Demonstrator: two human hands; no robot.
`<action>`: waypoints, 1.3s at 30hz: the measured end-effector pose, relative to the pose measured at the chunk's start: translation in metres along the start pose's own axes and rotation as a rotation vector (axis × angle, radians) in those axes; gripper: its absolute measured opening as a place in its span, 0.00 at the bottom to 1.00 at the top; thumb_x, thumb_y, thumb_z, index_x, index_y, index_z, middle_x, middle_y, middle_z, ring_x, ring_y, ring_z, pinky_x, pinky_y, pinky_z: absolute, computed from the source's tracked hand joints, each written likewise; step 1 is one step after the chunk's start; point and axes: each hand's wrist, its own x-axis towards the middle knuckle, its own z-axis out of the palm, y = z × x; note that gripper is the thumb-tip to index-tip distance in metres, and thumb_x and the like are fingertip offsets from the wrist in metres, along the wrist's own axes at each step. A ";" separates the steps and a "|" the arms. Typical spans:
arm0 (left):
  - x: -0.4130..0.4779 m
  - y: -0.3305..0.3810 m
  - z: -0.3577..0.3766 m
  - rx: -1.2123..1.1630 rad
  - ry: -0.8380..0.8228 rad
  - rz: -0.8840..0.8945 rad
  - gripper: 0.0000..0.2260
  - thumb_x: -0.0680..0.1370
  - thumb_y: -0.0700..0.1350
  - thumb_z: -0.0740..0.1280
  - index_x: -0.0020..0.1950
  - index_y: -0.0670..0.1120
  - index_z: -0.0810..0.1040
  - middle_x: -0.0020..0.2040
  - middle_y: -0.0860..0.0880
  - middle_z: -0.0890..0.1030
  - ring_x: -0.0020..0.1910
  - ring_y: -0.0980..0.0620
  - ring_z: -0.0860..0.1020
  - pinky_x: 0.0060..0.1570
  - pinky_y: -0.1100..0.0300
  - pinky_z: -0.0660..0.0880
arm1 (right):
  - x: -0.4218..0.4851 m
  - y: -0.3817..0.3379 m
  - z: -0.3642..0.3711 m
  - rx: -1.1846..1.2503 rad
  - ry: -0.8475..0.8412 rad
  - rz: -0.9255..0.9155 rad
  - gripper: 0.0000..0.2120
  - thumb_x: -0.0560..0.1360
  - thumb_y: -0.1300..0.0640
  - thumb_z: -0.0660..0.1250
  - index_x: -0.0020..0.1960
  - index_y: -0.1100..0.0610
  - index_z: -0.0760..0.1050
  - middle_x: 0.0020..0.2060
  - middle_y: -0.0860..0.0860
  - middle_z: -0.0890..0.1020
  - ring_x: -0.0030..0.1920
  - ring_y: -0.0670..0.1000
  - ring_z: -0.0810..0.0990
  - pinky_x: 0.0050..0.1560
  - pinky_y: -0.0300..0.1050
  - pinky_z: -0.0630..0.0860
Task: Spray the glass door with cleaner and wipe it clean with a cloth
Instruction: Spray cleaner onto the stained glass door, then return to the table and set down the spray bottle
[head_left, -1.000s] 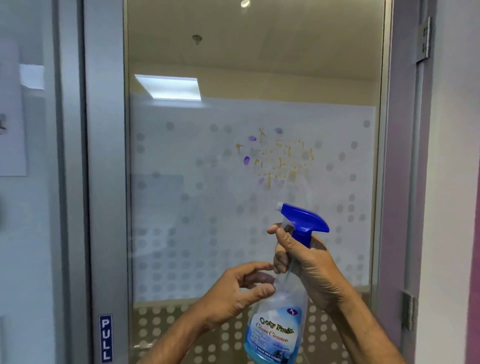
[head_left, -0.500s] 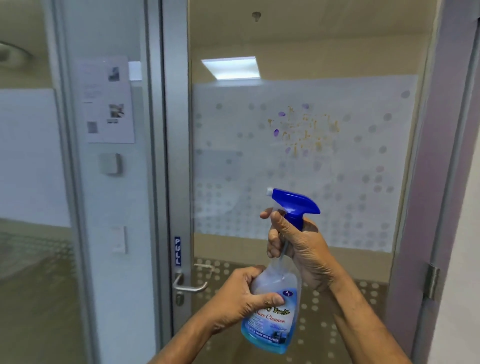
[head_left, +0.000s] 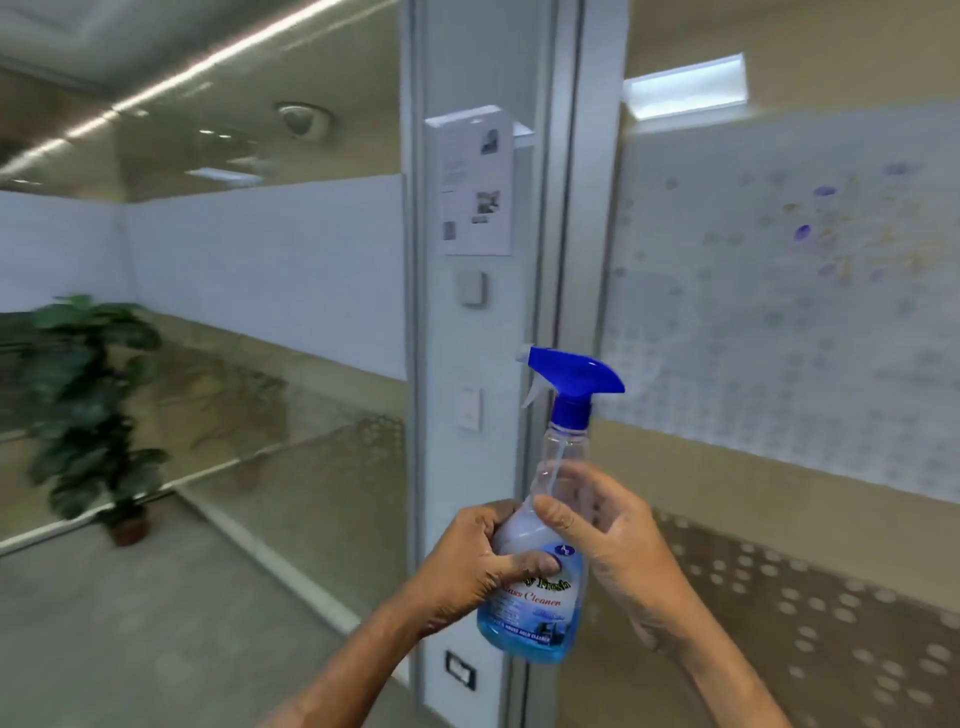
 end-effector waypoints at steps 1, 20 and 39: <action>-0.016 0.001 -0.017 0.005 0.032 0.006 0.25 0.70 0.49 0.82 0.63 0.40 0.82 0.59 0.38 0.87 0.58 0.39 0.86 0.63 0.41 0.81 | -0.003 0.004 0.021 -0.003 -0.016 0.017 0.24 0.66 0.40 0.80 0.59 0.45 0.82 0.57 0.48 0.87 0.58 0.51 0.86 0.55 0.50 0.85; -0.418 0.021 -0.358 0.179 0.672 -0.111 0.21 0.73 0.38 0.79 0.63 0.33 0.79 0.58 0.28 0.83 0.53 0.44 0.82 0.65 0.35 0.78 | -0.056 0.043 0.514 0.111 -0.563 0.059 0.17 0.67 0.47 0.80 0.55 0.47 0.84 0.47 0.50 0.90 0.45 0.47 0.88 0.44 0.39 0.82; -0.670 0.025 -0.533 0.469 1.256 -0.294 0.18 0.75 0.51 0.78 0.64 0.51 0.82 0.59 0.51 0.87 0.59 0.53 0.86 0.54 0.63 0.82 | -0.077 0.071 0.873 0.239 -1.204 0.006 0.25 0.63 0.36 0.80 0.57 0.40 0.81 0.56 0.42 0.85 0.56 0.49 0.85 0.53 0.50 0.86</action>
